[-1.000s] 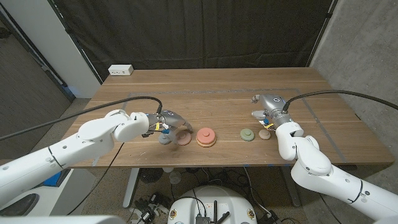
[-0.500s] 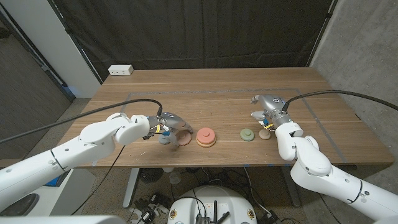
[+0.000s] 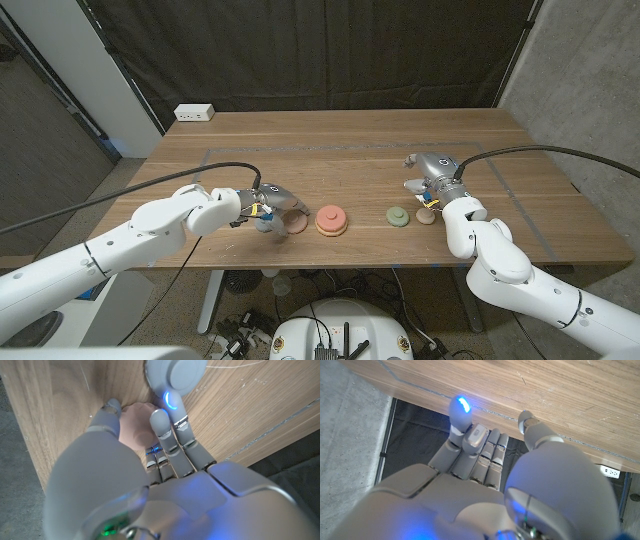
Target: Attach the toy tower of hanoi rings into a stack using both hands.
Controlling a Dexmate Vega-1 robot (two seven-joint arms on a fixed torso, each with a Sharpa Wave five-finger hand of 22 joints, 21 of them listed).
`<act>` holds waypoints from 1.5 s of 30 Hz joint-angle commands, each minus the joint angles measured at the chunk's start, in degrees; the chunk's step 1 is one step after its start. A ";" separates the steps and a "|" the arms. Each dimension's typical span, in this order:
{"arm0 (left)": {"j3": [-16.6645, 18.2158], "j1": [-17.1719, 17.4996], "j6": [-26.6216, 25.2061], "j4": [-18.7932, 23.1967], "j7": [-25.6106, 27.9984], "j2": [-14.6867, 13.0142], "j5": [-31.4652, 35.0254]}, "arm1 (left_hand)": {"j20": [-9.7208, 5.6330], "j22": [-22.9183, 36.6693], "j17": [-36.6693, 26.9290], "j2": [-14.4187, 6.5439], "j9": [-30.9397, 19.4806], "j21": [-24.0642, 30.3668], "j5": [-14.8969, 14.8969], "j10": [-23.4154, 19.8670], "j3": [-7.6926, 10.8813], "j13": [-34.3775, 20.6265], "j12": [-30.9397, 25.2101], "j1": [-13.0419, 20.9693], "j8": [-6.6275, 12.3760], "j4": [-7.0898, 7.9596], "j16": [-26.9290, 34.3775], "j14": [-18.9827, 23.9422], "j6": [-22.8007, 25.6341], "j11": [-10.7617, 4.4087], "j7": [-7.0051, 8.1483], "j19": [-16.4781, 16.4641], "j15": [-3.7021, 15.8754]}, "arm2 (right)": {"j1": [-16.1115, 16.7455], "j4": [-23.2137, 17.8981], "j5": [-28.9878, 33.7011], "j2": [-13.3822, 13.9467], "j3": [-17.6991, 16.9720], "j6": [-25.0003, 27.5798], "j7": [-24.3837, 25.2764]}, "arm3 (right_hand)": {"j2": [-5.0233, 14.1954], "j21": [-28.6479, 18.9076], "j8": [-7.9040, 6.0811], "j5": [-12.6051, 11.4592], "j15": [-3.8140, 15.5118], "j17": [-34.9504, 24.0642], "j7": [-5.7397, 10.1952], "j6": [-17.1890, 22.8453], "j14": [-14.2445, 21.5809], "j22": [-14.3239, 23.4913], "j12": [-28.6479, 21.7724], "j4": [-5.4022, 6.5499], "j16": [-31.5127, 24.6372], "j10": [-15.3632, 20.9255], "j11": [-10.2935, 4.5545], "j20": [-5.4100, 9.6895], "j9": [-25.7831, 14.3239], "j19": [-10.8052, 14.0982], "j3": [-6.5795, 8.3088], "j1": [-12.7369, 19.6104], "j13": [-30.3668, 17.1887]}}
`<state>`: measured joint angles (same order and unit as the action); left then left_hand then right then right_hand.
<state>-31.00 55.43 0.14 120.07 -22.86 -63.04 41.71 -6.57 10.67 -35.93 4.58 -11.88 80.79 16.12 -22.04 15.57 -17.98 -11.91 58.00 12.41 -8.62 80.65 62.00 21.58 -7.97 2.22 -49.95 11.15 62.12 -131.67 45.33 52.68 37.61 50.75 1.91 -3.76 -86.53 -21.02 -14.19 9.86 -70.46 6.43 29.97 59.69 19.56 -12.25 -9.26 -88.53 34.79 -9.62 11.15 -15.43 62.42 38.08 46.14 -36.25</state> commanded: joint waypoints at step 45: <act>-2.14 -0.25 -0.40 -2.31 1.57 1.50 -0.40 | -5.51 -0.14 -6.64 -3.78 -2.52 0.99 3.48 -17.99 4.45 -5.66 -4.33 4.35 6.35 -0.72 2.92 3.15 15.61 -2.64 1.65 -1.86 1.23 | -2.05 1.33 -0.33 -0.46 1.07 -0.24 -0.69 | 1.08 -0.63 -0.01 -0.79 2.52 -0.20 -0.02 0.37 0.53 -0.14 0.32 0.02 -0.05 1.23 -0.07 1.38 0.05 -0.17 0.78 -0.89 -0.64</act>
<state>-32.92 55.40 -0.44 118.12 -21.69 -61.68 41.20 -6.95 10.39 -42.32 2.54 -12.15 81.21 19.15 -35.03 18.29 -18.18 -16.41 60.93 16.05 -10.51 83.76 64.91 35.80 -6.08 2.74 -51.22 12.39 60.40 -130.26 44.42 52.20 38.22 50.17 1.65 -3.15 -86.88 -21.02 -14.63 9.86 -70.46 6.43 29.97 59.69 19.41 -12.25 -9.26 -88.53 35.72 -9.52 11.15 -15.45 62.42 38.53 45.54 -36.78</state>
